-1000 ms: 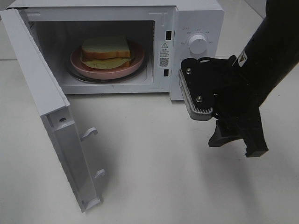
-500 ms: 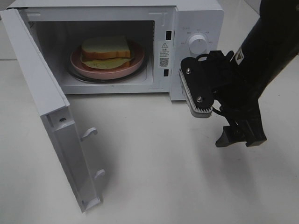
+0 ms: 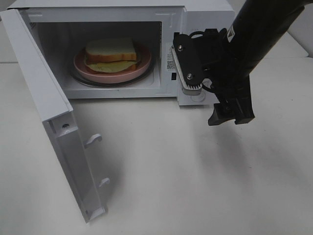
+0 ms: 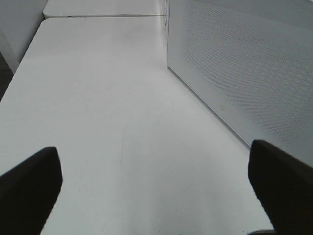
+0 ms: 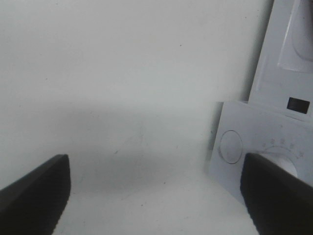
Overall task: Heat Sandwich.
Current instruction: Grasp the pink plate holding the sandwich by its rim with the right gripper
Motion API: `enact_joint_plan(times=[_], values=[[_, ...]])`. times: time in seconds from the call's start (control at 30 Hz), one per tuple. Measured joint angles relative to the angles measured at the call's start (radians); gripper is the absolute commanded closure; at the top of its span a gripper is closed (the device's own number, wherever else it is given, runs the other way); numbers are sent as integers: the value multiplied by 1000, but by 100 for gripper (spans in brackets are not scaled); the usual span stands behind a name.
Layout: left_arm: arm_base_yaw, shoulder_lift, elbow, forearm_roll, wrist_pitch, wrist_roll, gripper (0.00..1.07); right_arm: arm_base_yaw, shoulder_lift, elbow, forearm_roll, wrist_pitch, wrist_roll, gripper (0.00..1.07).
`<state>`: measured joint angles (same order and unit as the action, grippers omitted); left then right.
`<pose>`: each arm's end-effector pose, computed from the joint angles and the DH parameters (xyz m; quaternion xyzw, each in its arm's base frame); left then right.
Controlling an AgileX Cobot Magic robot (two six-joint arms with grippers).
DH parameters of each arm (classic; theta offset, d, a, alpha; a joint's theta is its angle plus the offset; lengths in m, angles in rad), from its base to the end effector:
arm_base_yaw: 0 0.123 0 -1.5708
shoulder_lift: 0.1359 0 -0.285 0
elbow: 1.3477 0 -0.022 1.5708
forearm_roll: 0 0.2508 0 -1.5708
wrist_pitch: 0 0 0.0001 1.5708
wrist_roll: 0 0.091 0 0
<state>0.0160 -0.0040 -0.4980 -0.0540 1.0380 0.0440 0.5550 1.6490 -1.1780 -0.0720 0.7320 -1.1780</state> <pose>-0.0043 -0.0043 0.2787 0.0126 0.8463 -0.0110 0.5324 0.2924 0.1761 0.2463 -0.7553 0.6147 -0.0971 0.2055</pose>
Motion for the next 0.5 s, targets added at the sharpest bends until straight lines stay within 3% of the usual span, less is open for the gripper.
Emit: enact_joint_plan(times=[0.5], values=[[0, 0, 0, 0, 0, 0, 9, 43, 146, -173, 0, -21, 0, 20]])
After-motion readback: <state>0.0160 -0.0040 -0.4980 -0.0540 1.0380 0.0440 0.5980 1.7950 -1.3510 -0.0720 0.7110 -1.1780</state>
